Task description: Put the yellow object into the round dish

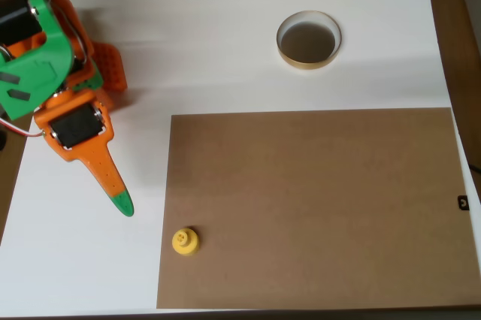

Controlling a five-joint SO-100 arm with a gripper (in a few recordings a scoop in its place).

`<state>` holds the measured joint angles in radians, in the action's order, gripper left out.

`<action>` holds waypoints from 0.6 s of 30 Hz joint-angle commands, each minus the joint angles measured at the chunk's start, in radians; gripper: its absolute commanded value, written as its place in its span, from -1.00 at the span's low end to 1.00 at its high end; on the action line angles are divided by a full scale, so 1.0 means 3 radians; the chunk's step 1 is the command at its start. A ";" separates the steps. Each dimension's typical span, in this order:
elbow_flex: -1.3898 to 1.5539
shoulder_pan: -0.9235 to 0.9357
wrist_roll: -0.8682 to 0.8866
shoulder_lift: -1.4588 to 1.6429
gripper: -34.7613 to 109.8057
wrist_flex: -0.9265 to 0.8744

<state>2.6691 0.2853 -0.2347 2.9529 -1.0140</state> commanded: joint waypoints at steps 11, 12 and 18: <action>-0.0828 -0.0220 -0.0036 -0.1079 -0.14 -0.0015; -0.0885 -0.0225 -0.0031 -0.1171 -0.14 -0.0026; -0.1273 -0.0291 0.0000 -0.1774 -0.13 -0.0092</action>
<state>2.3976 0.1979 -0.2301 2.4743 -1.0247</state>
